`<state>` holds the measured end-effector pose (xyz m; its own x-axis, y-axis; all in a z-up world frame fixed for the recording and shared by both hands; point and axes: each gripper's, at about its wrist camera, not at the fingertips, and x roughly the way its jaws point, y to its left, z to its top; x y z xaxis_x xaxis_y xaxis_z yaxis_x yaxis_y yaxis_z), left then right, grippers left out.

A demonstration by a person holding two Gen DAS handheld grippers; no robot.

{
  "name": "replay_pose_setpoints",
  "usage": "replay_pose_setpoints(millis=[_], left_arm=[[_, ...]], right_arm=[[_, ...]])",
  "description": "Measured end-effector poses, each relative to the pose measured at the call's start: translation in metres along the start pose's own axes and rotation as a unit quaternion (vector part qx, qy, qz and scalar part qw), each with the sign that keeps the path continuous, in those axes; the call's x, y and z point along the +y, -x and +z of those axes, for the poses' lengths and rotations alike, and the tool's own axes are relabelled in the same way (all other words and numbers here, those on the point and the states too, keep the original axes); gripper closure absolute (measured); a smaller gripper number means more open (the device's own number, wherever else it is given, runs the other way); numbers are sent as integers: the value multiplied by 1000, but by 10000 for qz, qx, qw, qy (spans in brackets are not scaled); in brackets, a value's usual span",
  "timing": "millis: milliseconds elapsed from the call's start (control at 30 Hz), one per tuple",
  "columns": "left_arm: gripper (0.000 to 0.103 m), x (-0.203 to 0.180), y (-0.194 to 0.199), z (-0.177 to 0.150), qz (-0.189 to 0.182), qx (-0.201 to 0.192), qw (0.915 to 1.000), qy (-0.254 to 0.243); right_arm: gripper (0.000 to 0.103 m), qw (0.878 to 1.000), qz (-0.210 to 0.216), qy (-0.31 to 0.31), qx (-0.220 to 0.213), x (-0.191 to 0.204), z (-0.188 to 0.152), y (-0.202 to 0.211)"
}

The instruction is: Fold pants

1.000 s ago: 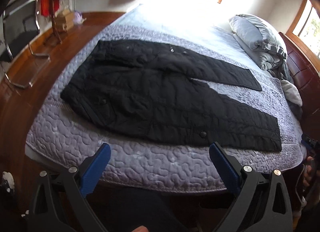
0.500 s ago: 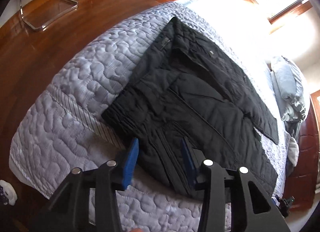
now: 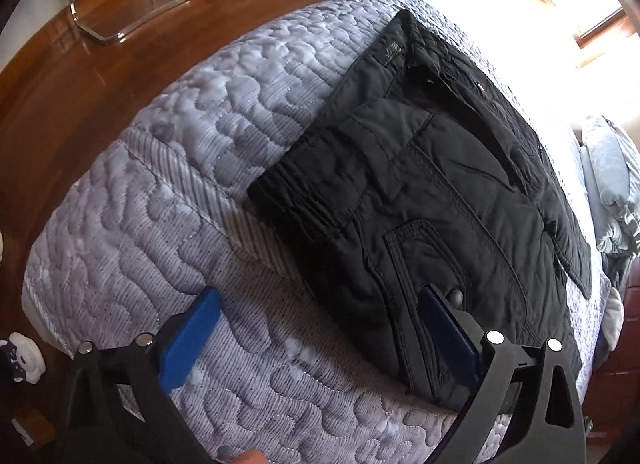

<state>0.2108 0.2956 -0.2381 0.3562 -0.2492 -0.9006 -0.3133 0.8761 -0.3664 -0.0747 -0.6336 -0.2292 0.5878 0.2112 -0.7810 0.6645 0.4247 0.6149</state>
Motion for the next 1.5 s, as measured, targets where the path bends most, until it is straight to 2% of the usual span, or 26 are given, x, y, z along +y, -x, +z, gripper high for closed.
replay_pose_setpoints(millis=[100,233,267,300,333,367,400,467,500,600,700,867,1067,1133,1200,1233,1300,1367,1400,1467,1500], left_arm=[[4,1,1,1,-173,-17,9998,-31],[4,2,1,11,-485,-58,9987,167],[5,4,0,14,-519,-60,9983,238],[8,4,-2,14,-495,-52,9984,282],[10,5,-1,15,-447,-45,9985,311],[17,5,-1,15,-400,-41,9987,314],[32,3,-1,14,-299,-38,9992,273],[49,3,-2,16,-122,-23,9997,211],[70,6,0,15,-189,-41,9995,230],[80,9,6,15,-313,-112,9991,256],[83,7,15,9,-391,-224,9987,231],[83,24,29,-11,-607,-64,9979,224],[82,58,30,-35,-684,18,9963,526],[76,61,26,-37,-606,69,9969,493],[70,58,26,-37,-588,124,9974,395],[65,54,32,-36,-489,152,9984,256],[26,44,53,-29,57,-64,9997,-233],[17,40,80,-17,515,-455,9952,-697],[14,36,90,-4,638,-586,9928,-830],[9,26,97,31,544,-677,9925,-855],[9,17,95,51,380,-662,9931,-885]], right_arm=[[11,9998,192,-29,18,-6,-2,-8],[13,9926,1196,-201,29,8,-1,-18],[22,9910,1321,-177,89,15,-1,-21],[41,9908,1336,-116,203,22,0,-27],[51,9911,1288,-83,316,25,-1,-32],[69,9913,1255,-111,372,25,-1,-36],[72,9917,1218,-167,369,24,-2,-36],[79,9923,1188,-158,297,24,-2,-32],[83,9923,1198,-159,285,23,-3,-30],[87,9942,1045,-20,243,23,-13,-14],[88,9957,902,6,214,18,-24,3],[89,9967,754,135,254,1,-35,24],[88,9971,575,221,457,-12,-49,15],[81,9977,270,347,512,-12,-49,1],[69,9968,312,337,649,-14,-49,-5],[65,9960,375,327,739,-13,-47,-1],[33,9963,127,498,687,-8,-37,22],[17,9956,-577,697,255,-6,-17,56],[17,9940,-774,766,103,-4,-3,68],[17,9920,-799,979,-39,22,30,75],[17,9918,-639,1102,-36,40,45,72]])
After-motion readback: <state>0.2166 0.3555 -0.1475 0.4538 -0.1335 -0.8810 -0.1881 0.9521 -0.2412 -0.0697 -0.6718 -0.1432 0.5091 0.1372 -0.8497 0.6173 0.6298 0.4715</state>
